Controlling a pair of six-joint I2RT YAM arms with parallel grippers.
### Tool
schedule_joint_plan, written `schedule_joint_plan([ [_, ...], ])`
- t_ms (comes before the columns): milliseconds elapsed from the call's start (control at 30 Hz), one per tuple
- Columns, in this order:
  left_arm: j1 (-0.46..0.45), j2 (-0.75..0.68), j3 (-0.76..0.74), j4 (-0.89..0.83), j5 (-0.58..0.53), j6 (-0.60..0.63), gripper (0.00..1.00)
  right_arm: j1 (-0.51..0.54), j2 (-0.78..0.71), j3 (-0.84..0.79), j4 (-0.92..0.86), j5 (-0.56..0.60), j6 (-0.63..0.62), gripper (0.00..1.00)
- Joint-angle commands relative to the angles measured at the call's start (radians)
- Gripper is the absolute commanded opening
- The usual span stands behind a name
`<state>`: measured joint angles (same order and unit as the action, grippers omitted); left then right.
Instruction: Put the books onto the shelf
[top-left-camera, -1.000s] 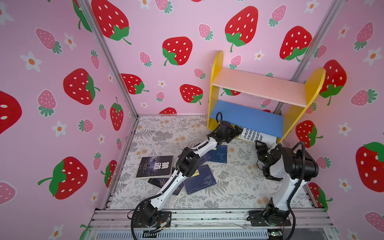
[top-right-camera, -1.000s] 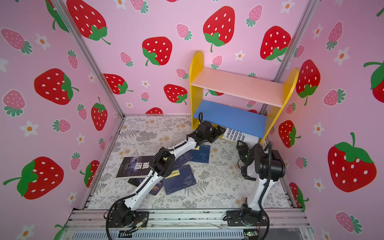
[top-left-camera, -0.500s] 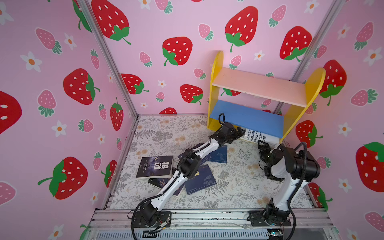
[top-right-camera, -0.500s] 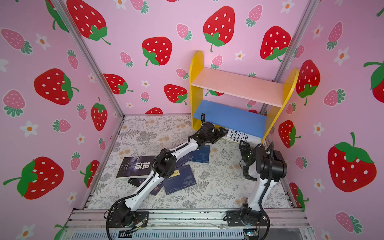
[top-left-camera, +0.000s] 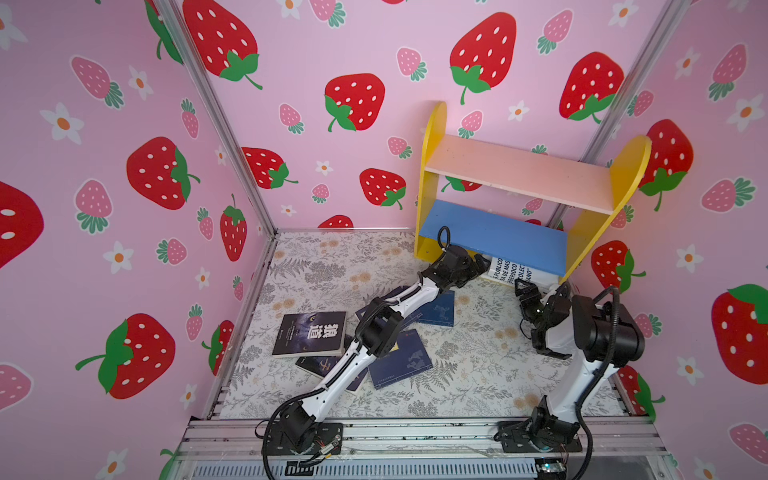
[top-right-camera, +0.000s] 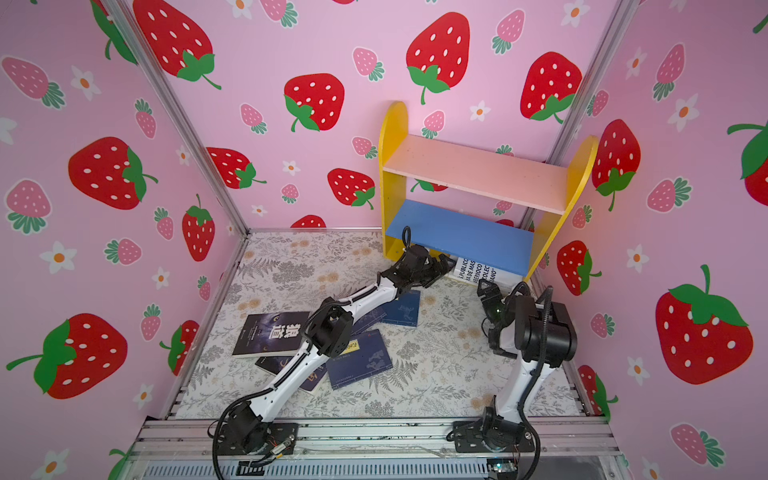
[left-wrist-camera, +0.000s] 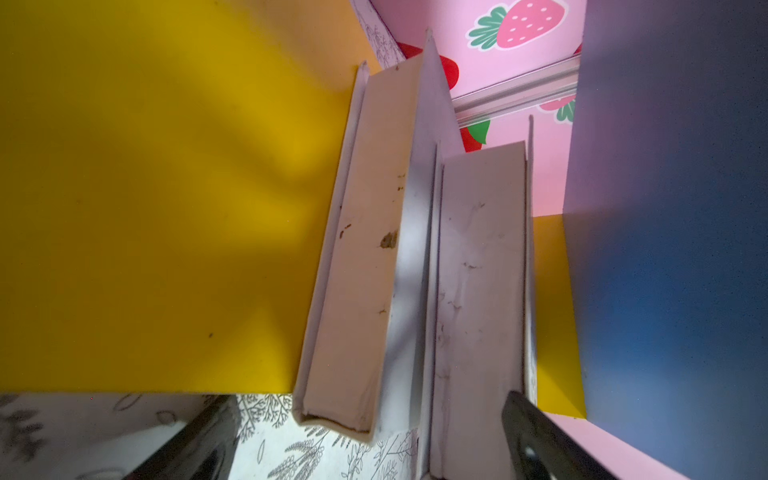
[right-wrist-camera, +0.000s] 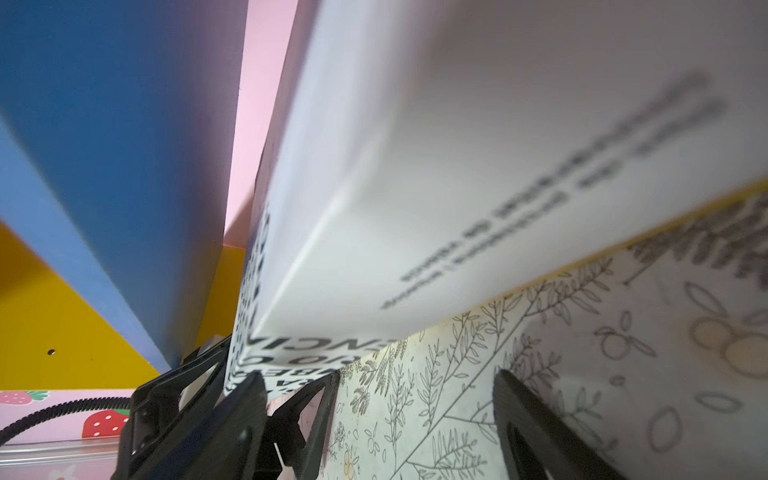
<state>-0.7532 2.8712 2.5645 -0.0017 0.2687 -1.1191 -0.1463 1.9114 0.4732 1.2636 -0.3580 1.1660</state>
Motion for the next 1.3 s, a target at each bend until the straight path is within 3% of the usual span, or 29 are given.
schedule_joint_plan([
  [0,-0.021,0.016,0.050,0.054,0.017,0.022,0.99,-0.009,-0.001,0.012,0.040,-0.021,0.006,0.87],
  [567,-0.041,0.046,0.090,0.127,0.050,0.035,0.99,-0.013,-0.037,-0.004,0.013,-0.026,-0.002,0.89],
  [800,-0.035,0.043,0.086,0.058,0.004,0.023,0.99,-0.015,-0.036,-0.010,0.010,-0.029,0.006,0.90],
  [867,-0.025,0.020,0.044,0.003,-0.036,0.002,0.99,-0.016,-0.039,-0.018,0.010,-0.027,0.003,0.90],
  [1000,0.007,-0.080,-0.159,0.086,-0.059,-0.017,0.99,-0.026,-0.034,-0.014,0.001,-0.029,0.000,0.89],
  [1267,0.033,-0.190,-0.290,0.123,-0.081,0.049,0.99,-0.027,-0.037,-0.010,-0.036,-0.026,0.000,0.87],
])
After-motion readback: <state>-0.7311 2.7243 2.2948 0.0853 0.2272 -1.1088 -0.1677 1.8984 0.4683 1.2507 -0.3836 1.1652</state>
